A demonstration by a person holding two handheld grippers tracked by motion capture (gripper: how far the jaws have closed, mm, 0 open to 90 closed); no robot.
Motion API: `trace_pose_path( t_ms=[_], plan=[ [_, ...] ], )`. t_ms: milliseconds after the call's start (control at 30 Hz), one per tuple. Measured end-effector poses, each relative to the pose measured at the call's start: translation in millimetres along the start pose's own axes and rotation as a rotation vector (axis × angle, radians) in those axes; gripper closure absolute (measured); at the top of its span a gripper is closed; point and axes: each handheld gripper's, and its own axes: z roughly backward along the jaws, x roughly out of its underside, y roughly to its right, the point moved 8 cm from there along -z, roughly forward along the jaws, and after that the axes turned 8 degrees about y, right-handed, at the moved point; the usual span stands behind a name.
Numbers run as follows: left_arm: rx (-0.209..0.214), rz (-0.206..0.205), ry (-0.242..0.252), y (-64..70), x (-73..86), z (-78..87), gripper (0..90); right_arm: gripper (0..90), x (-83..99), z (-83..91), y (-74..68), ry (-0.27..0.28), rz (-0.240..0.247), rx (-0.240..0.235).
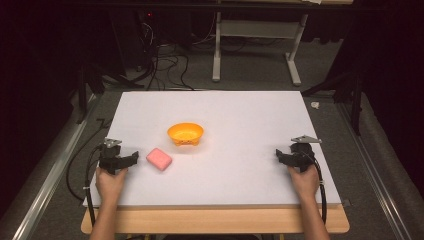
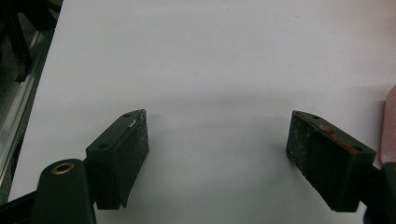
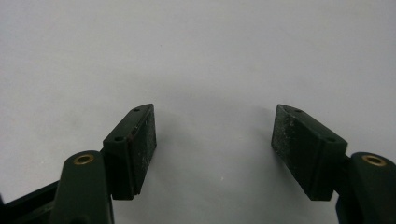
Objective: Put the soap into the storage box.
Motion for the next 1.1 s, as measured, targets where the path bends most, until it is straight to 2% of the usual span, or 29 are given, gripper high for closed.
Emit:
trace_pose_path(
  t_ms=[500,667,900,1100],
  plan=[
    [0.004,-0.004,-0.002,0.6,-0.4,1.2,21.0,29.0,0.2,-0.1,-0.8,0.000,0.002,-0.006],
    [0.038,-0.009,0.021,2.8,-3.1,8.0,20.4,28.8,0.2,-0.2,-0.6,-0.001,0.002,-0.006],
    [0.061,-0.014,0.052,4.5,-11.1,19.8,20.1,28.7,0.2,-0.2,-0.7,-0.001,0.001,-0.005],
    [0.100,-0.040,0.080,12.6,-18.6,32.6,21.9,28.6,0.3,0.0,-0.6,-0.003,0.002,-0.006]
  ],
)
